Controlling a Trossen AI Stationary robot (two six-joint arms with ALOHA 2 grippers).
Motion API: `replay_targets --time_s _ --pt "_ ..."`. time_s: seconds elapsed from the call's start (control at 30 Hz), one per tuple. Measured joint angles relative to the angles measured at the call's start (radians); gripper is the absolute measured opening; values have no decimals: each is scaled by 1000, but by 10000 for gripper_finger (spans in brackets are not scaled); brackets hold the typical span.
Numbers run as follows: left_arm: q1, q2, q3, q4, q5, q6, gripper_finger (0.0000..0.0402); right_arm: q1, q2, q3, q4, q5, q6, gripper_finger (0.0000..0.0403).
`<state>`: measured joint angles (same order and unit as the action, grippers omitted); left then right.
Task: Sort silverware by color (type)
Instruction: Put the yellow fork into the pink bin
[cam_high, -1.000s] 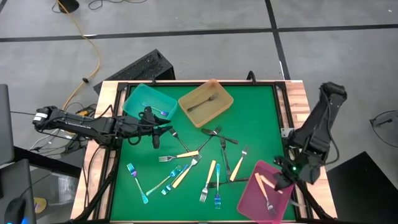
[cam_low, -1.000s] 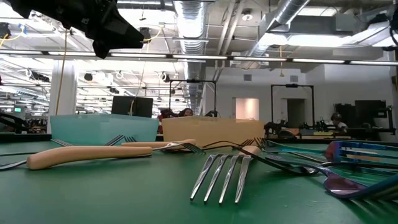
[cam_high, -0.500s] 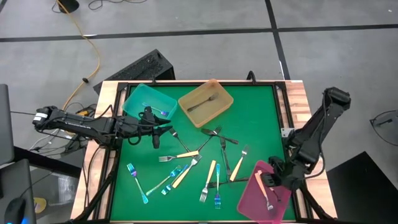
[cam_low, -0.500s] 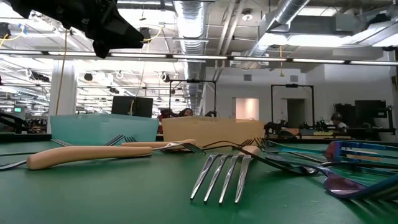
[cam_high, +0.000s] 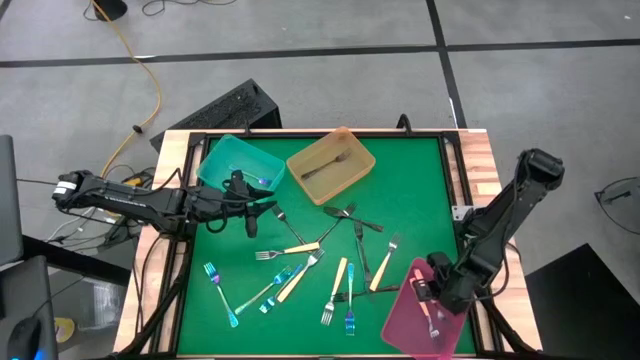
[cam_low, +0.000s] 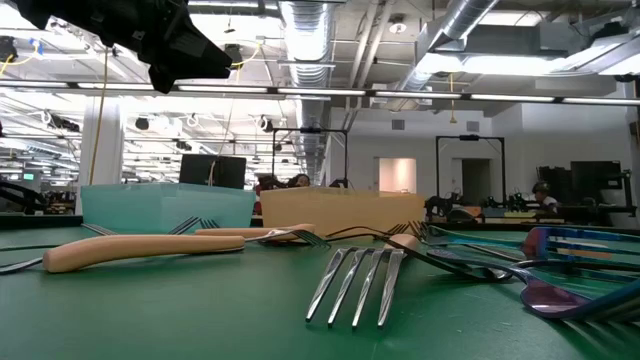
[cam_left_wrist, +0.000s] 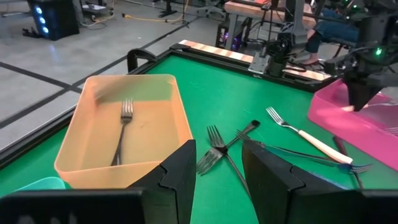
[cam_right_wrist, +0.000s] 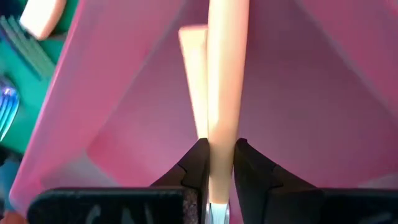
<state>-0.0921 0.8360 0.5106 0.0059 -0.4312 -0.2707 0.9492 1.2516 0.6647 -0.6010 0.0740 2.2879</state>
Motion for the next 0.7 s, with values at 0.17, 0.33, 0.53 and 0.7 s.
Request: replay_targets --time_s 0.17,0.33,0.53,0.7 --pt "0 0 0 0 0 0 114 -3 55 0 1 1 -8 82" --pt "0 0 0 0 1 -1 114 7 107 0 15 1 -10 82" --pt "0 0 0 0 1 -2 114 27 149 1 28 -8 -12 82" --pt "0 0 0 0 1 -2 114 32 167 4 31 -28 -22 82"
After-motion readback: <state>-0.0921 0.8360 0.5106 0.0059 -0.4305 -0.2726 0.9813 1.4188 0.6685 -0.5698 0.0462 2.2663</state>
